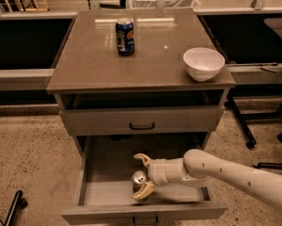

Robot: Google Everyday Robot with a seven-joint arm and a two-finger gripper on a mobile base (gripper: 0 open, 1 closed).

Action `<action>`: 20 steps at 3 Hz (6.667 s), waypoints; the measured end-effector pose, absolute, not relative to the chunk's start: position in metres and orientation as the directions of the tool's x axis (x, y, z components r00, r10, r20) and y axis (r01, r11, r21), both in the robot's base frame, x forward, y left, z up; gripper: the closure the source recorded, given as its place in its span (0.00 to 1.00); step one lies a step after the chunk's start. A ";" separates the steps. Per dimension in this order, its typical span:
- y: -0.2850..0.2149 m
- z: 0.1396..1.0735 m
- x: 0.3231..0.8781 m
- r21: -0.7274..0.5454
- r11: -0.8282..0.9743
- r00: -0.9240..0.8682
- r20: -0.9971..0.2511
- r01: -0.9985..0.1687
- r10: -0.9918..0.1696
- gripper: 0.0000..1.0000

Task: Pick 7up can from middle drawer and place on counter

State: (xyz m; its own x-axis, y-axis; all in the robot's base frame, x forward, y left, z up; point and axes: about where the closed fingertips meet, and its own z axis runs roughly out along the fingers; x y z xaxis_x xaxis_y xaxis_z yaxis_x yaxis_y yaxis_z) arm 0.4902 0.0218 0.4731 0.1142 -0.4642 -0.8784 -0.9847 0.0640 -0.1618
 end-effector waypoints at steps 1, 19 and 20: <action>0.021 0.461 0.488 -0.127 0.067 0.087 -0.900 -0.990 -0.428 0.15; -0.042 0.921 0.684 -0.162 0.191 0.082 -0.925 -0.968 -0.372 0.00; -0.088 0.937 0.656 -0.314 0.171 0.223 -0.886 -0.934 -0.408 0.00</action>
Offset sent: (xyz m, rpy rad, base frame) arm -0.0080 -0.0131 -0.0345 0.0840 0.0982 -0.0235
